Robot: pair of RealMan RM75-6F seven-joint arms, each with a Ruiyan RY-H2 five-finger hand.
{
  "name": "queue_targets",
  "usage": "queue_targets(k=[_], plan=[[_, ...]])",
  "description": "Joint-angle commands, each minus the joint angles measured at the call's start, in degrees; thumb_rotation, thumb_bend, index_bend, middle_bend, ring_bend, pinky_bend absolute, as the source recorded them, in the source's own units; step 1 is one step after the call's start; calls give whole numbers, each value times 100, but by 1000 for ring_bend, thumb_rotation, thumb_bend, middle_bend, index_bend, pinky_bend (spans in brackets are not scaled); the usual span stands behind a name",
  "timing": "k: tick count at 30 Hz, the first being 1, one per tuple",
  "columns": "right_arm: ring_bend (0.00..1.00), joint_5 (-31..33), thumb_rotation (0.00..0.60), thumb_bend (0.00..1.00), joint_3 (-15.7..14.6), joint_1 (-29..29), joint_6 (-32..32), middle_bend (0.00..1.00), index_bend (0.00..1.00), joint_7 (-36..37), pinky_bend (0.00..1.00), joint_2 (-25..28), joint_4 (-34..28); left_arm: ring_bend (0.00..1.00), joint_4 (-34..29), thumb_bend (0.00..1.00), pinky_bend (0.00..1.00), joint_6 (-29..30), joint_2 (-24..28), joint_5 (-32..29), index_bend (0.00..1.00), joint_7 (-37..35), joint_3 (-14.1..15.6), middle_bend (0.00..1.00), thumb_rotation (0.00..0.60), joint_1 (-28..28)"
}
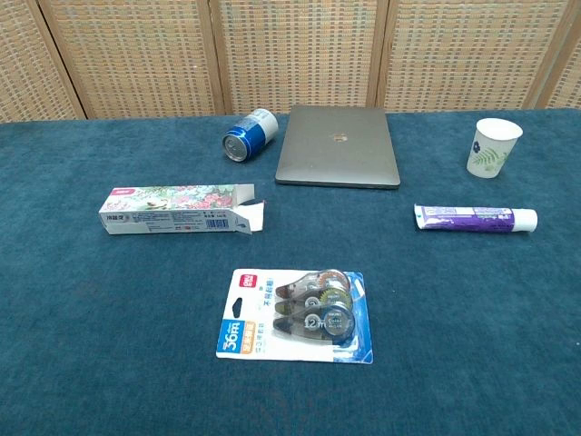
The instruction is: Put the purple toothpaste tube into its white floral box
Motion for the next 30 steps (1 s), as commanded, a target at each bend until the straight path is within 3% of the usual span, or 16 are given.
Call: queue_targets(k=[1, 8, 11, 13, 17, 19, 23, 30], plan=[[0, -8, 600, 0, -5, 11, -22, 0, 0, -13, 0, -5, -3, 0, -8, 191, 0, -3, 0, 8, 0, 19, 1, 0, 600, -4], [0, -14, 600, 0, 90, 370, -493, 0, 0, 229, 0, -49, 101, 0, 14, 191, 0, 94, 9, -51, 0, -73, -41, 0, 600, 38], [0, 34, 600, 0, 187, 806, -1122, 0, 0, 560, 0, 3, 111, 0, 22, 191, 0, 98, -3, -113, 0, -60, -93, 0, 600, 24], [0, 161, 600, 0, 228, 1237, -1888, 4, 0, 971, 0, 156, 5, 0, 43, 191, 0, 62, -22, -153, 0, -43, -137, 0, 600, -14], [20, 559, 600, 0, 543, 2049, -3017, 88, 27, 1310, 1, 125, 101, 0, 64, 191, 0, -104, -72, -336, 0, 65, -213, 0, 600, -100], [65, 854, 600, 0, 744, 2425, -3436, 136, 60, 1202, 26, -147, 284, 0, 67, 192, 0, -190, -93, -442, 0, 109, -272, 0, 600, -158], [167, 1340, 600, 6, 939, 2938, -3959, 231, 168, 696, 178, -834, 810, 0, 103, 191, 0, -238, -156, -630, 0, 147, -372, 0, 600, -203], [203, 2244, 600, 195, 1044, 3478, -4559, 285, 254, -139, 214, -1864, 1659, 0, 134, 192, 0, -349, -190, -888, 0, 144, -469, 0, 600, -260]])
